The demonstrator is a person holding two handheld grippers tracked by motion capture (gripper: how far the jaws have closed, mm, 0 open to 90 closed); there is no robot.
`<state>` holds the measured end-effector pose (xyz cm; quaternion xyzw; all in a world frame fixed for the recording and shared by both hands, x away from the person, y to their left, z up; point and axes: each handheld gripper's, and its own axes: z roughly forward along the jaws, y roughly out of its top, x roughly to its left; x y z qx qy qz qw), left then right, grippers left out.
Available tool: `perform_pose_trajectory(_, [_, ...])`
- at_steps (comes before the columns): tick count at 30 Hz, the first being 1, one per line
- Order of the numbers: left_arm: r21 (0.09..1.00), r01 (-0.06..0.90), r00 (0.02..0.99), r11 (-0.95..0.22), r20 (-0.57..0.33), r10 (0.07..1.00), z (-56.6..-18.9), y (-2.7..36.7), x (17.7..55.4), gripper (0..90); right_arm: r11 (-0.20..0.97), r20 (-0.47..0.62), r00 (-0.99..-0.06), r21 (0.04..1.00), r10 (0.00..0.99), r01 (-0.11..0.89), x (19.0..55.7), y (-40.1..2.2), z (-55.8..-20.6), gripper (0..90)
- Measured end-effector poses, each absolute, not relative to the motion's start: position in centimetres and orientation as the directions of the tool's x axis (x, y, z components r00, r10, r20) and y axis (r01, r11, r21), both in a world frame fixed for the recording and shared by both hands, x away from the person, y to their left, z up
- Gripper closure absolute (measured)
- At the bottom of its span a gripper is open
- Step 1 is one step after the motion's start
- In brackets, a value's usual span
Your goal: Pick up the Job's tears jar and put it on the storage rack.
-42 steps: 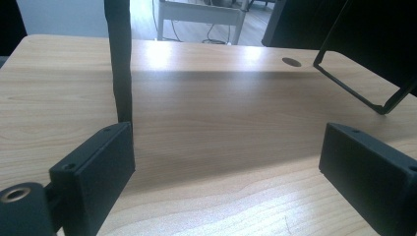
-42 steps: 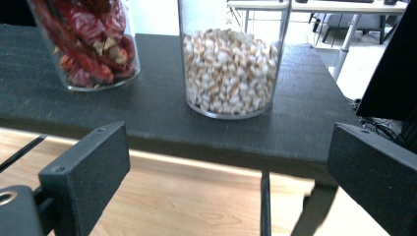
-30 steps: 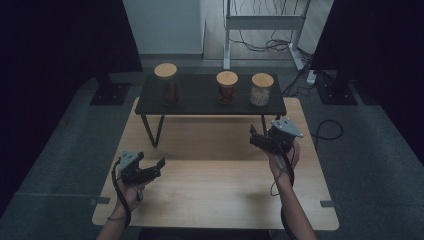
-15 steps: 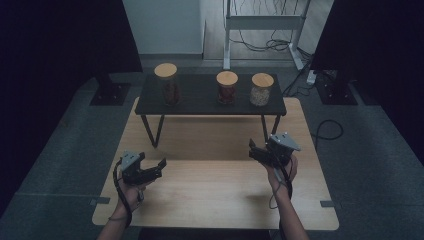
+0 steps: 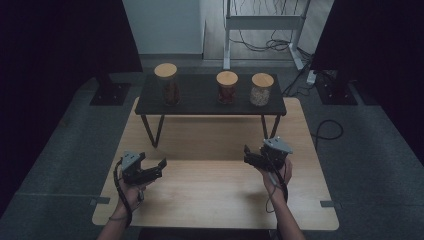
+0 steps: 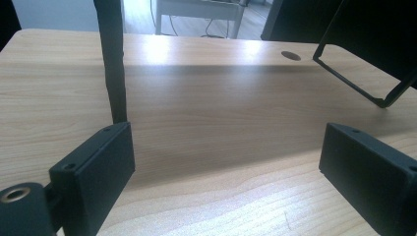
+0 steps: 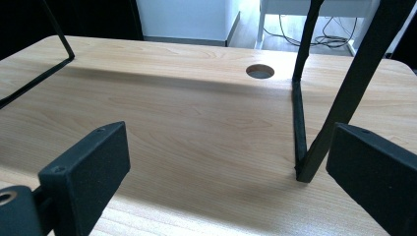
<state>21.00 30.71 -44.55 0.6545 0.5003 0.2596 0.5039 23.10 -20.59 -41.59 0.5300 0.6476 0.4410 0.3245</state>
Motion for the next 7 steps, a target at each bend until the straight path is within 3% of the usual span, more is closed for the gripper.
perform_pose_trajectory(7, [0.921, 0.388, 0.366, 0.013, -0.168, 0.915, -44.44, 30.82, 21.02, 6.2, 0.049, 0.054, -0.24, 0.913, 0.969, 0.405, 23.08, -20.59, -41.9, 2.3])
